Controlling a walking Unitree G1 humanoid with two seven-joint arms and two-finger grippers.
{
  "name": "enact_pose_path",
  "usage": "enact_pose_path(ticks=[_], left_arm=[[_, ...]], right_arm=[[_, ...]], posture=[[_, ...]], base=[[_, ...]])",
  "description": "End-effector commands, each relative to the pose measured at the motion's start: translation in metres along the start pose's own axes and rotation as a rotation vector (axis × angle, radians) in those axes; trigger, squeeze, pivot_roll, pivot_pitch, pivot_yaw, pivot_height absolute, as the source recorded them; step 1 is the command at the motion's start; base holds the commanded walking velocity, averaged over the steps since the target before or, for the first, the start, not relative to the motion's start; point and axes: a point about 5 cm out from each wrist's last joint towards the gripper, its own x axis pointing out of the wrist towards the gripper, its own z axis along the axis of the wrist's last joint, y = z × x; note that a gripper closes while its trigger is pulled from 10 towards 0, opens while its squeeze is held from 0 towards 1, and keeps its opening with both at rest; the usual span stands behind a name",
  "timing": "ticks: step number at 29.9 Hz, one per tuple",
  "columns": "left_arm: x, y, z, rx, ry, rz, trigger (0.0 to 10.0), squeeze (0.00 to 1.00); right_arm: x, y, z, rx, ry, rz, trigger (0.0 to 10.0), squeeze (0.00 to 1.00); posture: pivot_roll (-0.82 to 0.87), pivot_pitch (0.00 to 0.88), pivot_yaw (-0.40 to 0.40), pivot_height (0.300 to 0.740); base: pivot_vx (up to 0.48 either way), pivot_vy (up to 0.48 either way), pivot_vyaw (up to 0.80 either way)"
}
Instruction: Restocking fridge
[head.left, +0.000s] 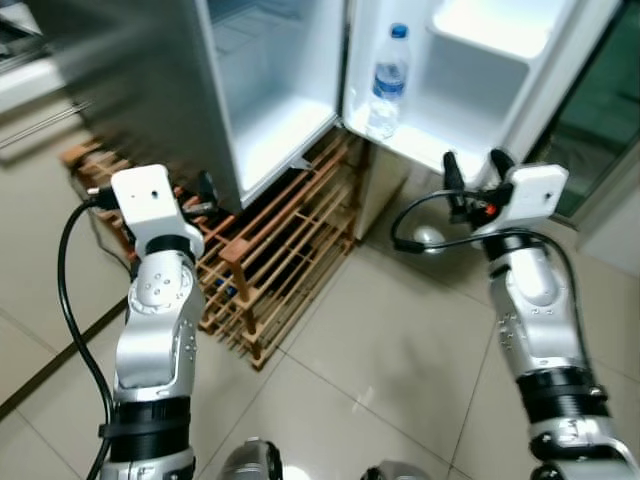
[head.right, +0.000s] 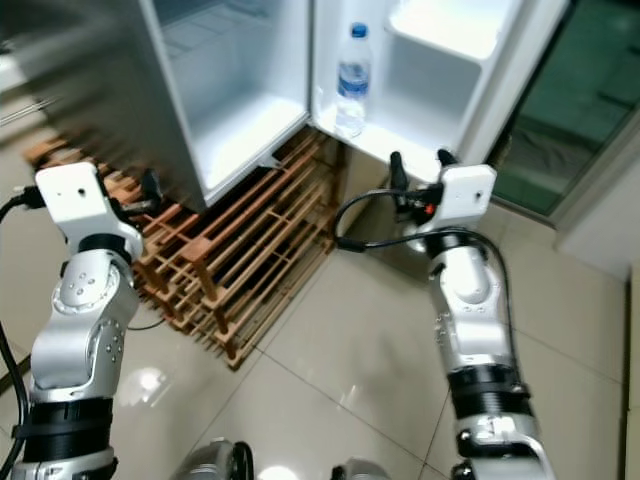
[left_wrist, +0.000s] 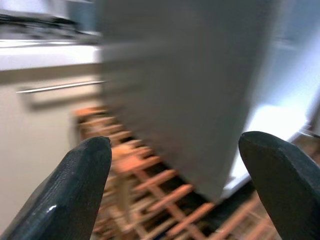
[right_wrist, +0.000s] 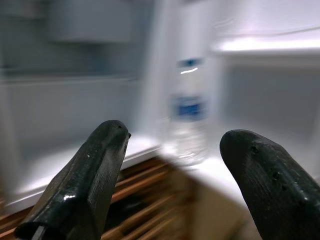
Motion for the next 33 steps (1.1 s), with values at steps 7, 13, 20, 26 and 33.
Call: enact_pose_path(ticks=[7, 13, 20, 26, 33], left_arm=[[0.000, 0.006, -0.018, 0.089, 0.048, 0.003, 10.0, 0.00], [-0.014, -0.016, -0.017, 0.117, -0.050, -0.153, 10.0, 0.00], [-0.017, -0.031, -0.018, 0.023, -0.050, -0.195, 10.0, 0.00], [-0.015, -0.034, -0.014, 0.006, -0.083, -0.172, 10.0, 0.00], [-0.003, -0.028, -0.011, 0.002, -0.082, -0.124, 10.0, 0.00]], right_arm=[[-0.009, 0.019, -0.015, 0.079, 0.083, 0.016, 10.0, 0.00], [-0.013, 0.020, -0.022, 0.092, 0.131, 0.026, 10.0, 0.00], [0.003, 0.005, -0.006, 0.061, 0.084, -0.002, 10.0, 0.00], [0.002, 0.013, -0.009, 0.058, 0.103, 0.046, 10.0, 0.00], [0.001, 0.029, -0.014, 0.078, 0.117, 0.097, 10.0, 0.00]], posture=[[-0.04, 0.000, 0.006, 0.740], [-0.04, 0.000, -0.009, 0.740], [-0.04, 0.000, -0.022, 0.740], [-0.04, 0.000, -0.047, 0.740], [-0.03, 0.000, -0.063, 0.740]], base=[[0.000, 0.000, 0.61], [0.000, 0.000, 0.61], [0.258, 0.000, 0.61], [0.467, 0.000, 0.60], [0.461, 0.000, 0.59]])
